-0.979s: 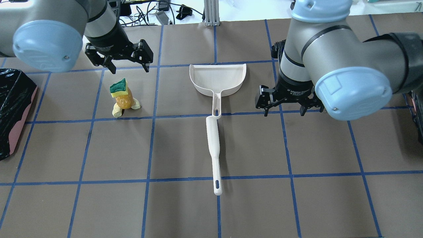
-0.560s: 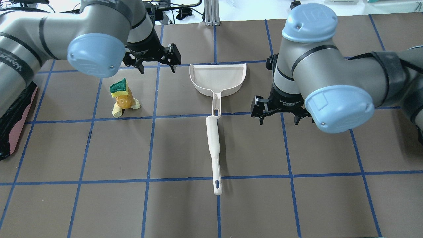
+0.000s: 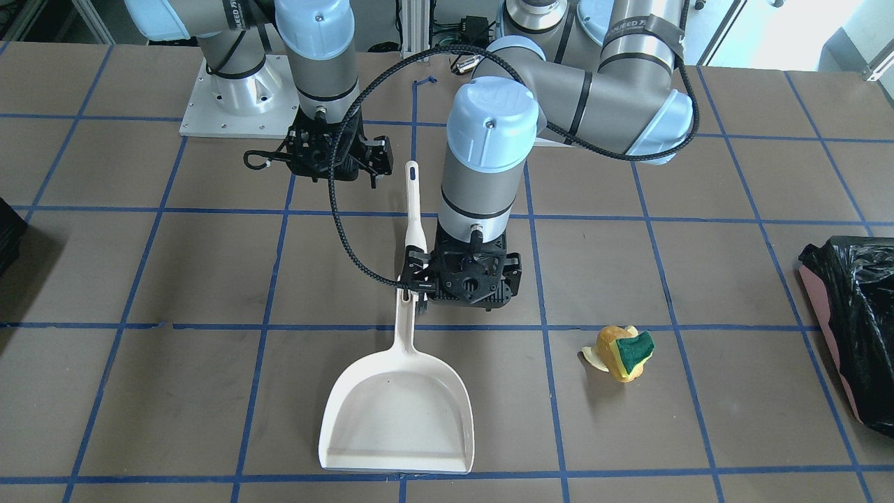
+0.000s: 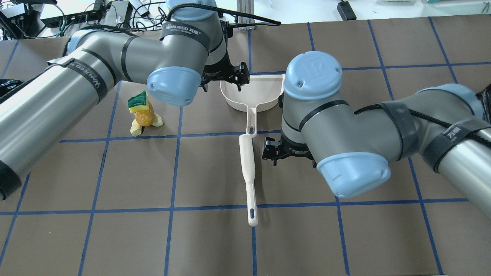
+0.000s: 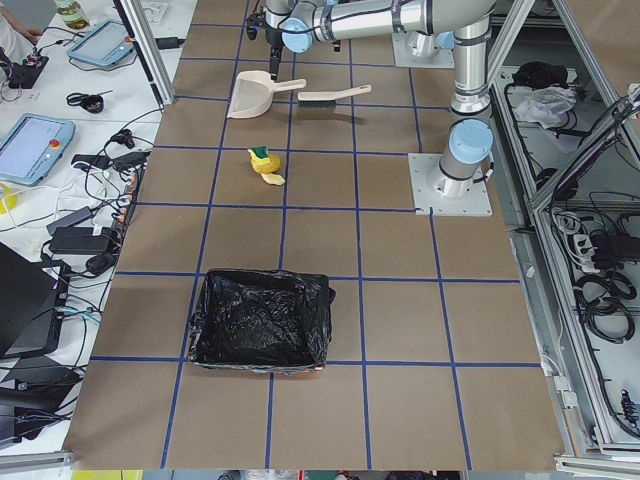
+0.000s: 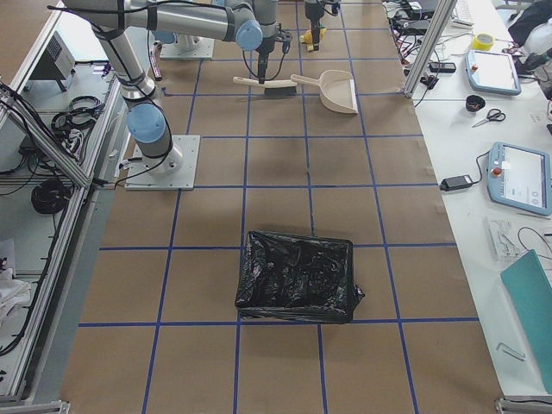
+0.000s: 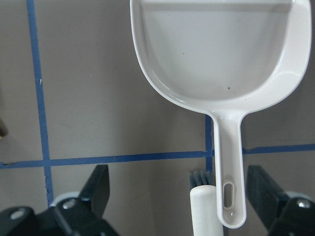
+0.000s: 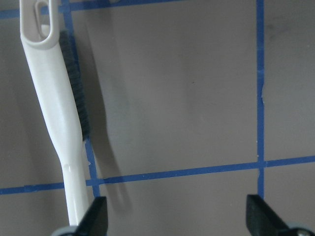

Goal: Sweep and dump trash in nearest bin
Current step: 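Reach the left gripper to the dustpan handle while the right reaches the brush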

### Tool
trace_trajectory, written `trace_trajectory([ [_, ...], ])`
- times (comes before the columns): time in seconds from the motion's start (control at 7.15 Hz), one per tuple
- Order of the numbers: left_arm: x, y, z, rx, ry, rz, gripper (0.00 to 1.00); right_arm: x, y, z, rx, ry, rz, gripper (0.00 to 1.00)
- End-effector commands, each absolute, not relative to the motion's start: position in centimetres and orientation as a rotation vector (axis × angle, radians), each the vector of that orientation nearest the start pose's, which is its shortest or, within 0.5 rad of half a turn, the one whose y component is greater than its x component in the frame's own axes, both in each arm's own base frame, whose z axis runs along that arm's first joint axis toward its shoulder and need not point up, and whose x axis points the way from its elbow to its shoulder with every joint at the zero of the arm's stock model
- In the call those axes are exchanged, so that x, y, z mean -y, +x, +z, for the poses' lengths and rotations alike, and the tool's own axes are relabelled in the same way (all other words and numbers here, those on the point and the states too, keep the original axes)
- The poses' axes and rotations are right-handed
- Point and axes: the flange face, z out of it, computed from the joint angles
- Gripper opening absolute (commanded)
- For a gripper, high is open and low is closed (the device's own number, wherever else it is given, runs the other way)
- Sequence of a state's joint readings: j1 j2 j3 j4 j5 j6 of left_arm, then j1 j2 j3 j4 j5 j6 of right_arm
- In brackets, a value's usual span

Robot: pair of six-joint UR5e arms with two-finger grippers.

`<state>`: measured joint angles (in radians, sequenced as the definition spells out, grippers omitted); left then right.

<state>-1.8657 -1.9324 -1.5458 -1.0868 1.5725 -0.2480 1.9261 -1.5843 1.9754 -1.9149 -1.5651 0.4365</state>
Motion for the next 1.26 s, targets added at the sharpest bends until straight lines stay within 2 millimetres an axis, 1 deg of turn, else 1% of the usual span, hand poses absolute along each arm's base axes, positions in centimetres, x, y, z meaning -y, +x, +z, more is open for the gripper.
trace_trajectory([
  [0.0, 56.6, -32.8, 32.9, -3.173, 0.042, -0.196, 1.0, 33.8, 31.3, 29.8, -3.117, 0.056, 0.037, 1.0],
  [0.14, 56.6, -33.2, 32.5, -3.181, -0.002, -0.19, 1.0, 32.4, 32.9, 27.7, -3.119, 0.059, 0.107, 1.0],
  [0.28, 56.0, -34.9, 31.3, -3.18, -0.029, -0.167, 1.0, 31.4, 35.8, 26.3, -3.1, -0.027, 0.061, 1.0],
  [0.42, 55.6, -36.2, 29.5, -3.175, -0.012, -0.125, 1.0, 30.9, 37.0, 24.6, -3.116, -0.072, 0.096, 1.0],
  [0.56, 55.3, -37.1, 28.3, -3.173, 0.027, -0.098, 1.0, 30.9, 37.1, 24.2, -3.124, -0.088, 0.075, 1.0],
  [0.7, 55.3, -37.5, 27.1, -3.166, 0.068, -0.071, 1.0, 30.6, 37.1, 23.5, -3.122, -0.097, 0.095, 1.0],
  [0.84, 55.5, -37.6, 26.1, -3.155, 0.178, -0.056, 1.0, 30.6, 37.1, 23.0, -3.13, -0.099, 0.107, 1.0],
  [0.98, 55.6, -37.7, 25.3, -3.15, 0.234, -0.042, 1.0, 30.5, 37.2, 23.1, -3.121, -0.099, 0.11, 0.97],
  [1.12, 55.5, -38.0, 24.5, -3.143, 0.275, -0.021, 1.0, 30.6, 37.3, 23.0, -3.121, -0.103, 0.112, 0.88],
])
